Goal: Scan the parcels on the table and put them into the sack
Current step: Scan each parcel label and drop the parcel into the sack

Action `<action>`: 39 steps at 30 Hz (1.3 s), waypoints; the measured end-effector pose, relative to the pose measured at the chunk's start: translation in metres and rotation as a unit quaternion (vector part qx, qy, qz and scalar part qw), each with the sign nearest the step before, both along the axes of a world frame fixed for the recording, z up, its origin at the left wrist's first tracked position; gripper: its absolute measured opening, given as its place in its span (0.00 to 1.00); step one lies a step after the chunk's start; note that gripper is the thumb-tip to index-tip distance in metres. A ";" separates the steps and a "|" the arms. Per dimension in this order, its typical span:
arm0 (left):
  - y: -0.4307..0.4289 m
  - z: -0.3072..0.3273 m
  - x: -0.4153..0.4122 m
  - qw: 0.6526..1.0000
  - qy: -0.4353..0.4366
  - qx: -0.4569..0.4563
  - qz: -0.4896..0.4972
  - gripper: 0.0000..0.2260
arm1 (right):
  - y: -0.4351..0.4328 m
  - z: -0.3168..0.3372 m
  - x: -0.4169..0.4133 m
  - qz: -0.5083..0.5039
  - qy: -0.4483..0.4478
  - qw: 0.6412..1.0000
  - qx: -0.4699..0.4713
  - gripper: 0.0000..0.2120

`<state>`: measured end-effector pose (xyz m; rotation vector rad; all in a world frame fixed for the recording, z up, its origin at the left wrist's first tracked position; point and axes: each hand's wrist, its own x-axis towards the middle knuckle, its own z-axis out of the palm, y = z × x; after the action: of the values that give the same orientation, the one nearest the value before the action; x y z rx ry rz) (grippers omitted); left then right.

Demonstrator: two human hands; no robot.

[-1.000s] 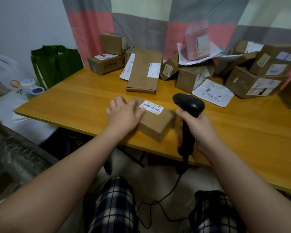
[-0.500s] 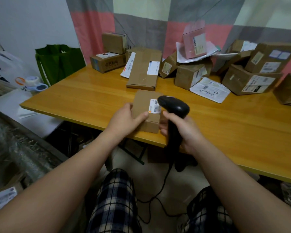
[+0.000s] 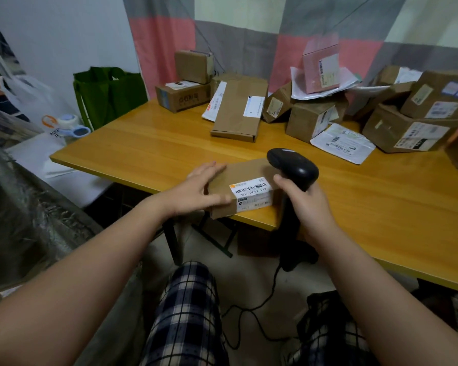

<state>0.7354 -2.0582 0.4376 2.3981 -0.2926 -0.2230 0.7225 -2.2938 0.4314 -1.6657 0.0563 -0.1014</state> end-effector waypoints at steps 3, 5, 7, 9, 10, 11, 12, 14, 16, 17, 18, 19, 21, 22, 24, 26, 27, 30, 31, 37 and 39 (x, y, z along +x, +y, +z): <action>-0.015 -0.009 -0.004 0.978 -0.031 -0.039 0.205 0.36 | 0.002 -0.007 -0.002 0.052 0.029 0.998 0.016 0.06; -0.023 -0.015 -0.007 0.964 -0.001 -0.003 0.266 0.31 | 0.007 -0.014 -0.005 0.049 0.022 0.998 0.025 0.08; -0.030 -0.018 -0.010 0.966 -0.010 -0.033 0.257 0.27 | 0.011 -0.020 -0.010 0.037 0.012 0.998 0.040 0.13; -0.030 -0.016 -0.011 0.961 -0.034 -0.125 0.244 0.26 | 0.012 -0.023 -0.015 0.031 -0.004 0.999 0.044 0.13; -0.029 -0.012 -0.011 0.951 -0.033 -0.186 0.244 0.25 | 0.012 -0.024 -0.016 0.034 -0.012 0.998 0.046 0.12; -0.027 -0.007 -0.009 0.940 -0.029 -0.237 0.243 0.24 | 0.010 -0.024 -0.017 0.036 -0.018 0.998 0.050 0.10; -0.024 -0.003 -0.005 0.932 -0.027 -0.269 0.243 0.22 | 0.009 -0.024 -0.017 0.036 -0.018 0.998 0.056 0.10; -0.016 0.004 0.004 0.929 -0.023 -0.284 0.237 0.23 | 0.006 -0.023 -0.017 0.030 -0.016 0.998 0.061 0.11; -0.011 0.007 0.010 0.931 -0.010 -0.290 0.223 0.29 | 0.005 -0.022 -0.016 0.004 -0.024 0.999 0.036 0.18; -0.009 0.006 0.012 0.930 -0.008 -0.292 0.221 0.32 | 0.005 -0.021 -0.017 -0.016 -0.035 0.999 0.025 0.20; -0.007 0.004 0.014 0.931 -0.010 -0.288 0.223 0.33 | 0.004 -0.021 -0.018 -0.030 -0.046 0.998 0.017 0.18; -0.005 0.001 0.015 0.932 -0.016 -0.279 0.229 0.33 | 0.004 -0.020 -0.020 -0.029 -0.053 0.998 0.008 0.12; -0.003 -0.006 0.018 0.930 -0.032 -0.273 0.244 0.29 | 0.004 -0.019 -0.025 0.001 -0.053 0.998 -0.038 0.05; -0.002 -0.009 0.020 0.928 -0.040 -0.273 0.250 0.27 | 0.005 -0.019 -0.027 0.019 -0.056 0.996 -0.064 0.07; -0.002 -0.013 0.024 0.928 -0.055 -0.263 0.259 0.26 | 0.008 -0.019 -0.031 0.041 -0.061 0.991 -0.110 0.12; -0.001 -0.015 0.028 0.928 -0.066 -0.255 0.265 0.27 | 0.011 -0.020 -0.033 0.048 -0.061 0.987 -0.137 0.14; -0.001 -0.015 0.029 0.927 -0.071 -0.252 0.267 0.28 | 0.012 -0.021 -0.034 0.050 -0.059 0.986 -0.147 0.14; 0.000 -0.015 0.034 0.929 -0.091 -0.234 0.271 0.30 | 0.013 -0.021 -0.034 0.050 -0.053 0.984 -0.161 0.15; 0.001 -0.015 0.036 0.929 -0.093 -0.233 0.271 0.30 | 0.013 -0.021 -0.034 0.049 -0.052 0.984 -0.162 0.15; 0.000 -0.016 0.040 0.933 -0.086 -0.216 0.275 0.32 | 0.011 -0.018 -0.035 0.050 -0.051 0.983 -0.170 0.15; 0.000 -0.016 0.041 0.933 -0.090 -0.217 0.274 0.32 | 0.010 -0.017 -0.035 0.052 -0.053 0.982 -0.175 0.15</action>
<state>0.7760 -2.0586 0.4215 1.9639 0.2345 0.2932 0.6872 -2.2835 0.4140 -2.0084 -0.1375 -0.1256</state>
